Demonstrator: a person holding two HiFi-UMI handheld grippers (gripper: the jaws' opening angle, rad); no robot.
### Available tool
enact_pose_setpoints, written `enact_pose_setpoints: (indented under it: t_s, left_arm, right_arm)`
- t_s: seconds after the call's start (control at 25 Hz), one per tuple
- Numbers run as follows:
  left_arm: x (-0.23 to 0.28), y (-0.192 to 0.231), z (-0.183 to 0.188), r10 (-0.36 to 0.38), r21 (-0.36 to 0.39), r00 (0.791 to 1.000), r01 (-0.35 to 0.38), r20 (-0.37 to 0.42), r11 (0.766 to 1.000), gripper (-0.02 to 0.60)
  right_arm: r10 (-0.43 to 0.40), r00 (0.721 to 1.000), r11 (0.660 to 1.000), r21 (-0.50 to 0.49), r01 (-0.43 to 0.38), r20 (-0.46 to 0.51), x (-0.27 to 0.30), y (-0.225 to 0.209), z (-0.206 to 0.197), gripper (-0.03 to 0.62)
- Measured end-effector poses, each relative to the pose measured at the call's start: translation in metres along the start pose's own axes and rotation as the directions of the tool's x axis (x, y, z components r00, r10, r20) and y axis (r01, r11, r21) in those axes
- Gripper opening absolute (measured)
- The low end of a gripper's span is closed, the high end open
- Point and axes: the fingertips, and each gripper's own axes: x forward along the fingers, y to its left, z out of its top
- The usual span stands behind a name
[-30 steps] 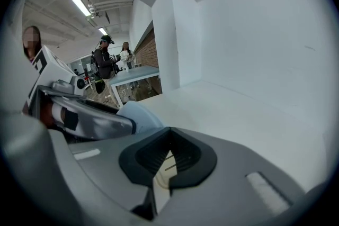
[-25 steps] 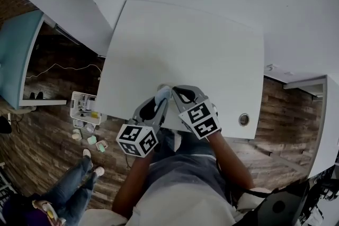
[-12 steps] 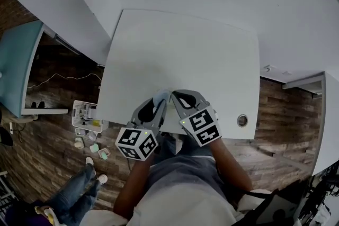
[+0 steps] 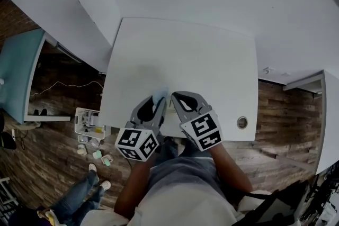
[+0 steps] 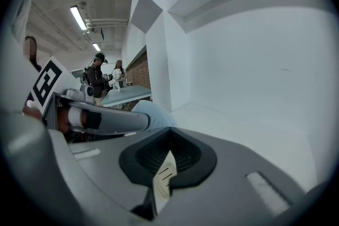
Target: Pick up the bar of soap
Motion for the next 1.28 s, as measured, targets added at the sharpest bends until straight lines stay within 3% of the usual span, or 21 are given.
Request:
enact_pose_setpoints:
  t_s: [0.76,1.0,1.28]
  left_arm:
    - [-0.009,-0.031,0.048,-0.05,0.079,0.997,0.045,0.064,0.996,0.121]
    - [-0.013,-0.039,0.06,-0.062,0.093,0.995,0.054,0.08,0.994,0.121]
    - [-0.02,-0.05,0.077,-0.066,0.136,0.993,0.052,0.097,0.989,0.121]
  right_arm:
    - [-0.041,0.987,0.999,-0.007,0.043,0.153,-0.037,-0.002,0.055,0.003]
    - [-0.029,0.981,0.998,0.057,0.018,0.193,-0.047,-0.003,0.064,0.003]
    - [-0.057,0.971,0.998,0.049,0.047,0.232,-0.06,-0.006,0.081,0.003]
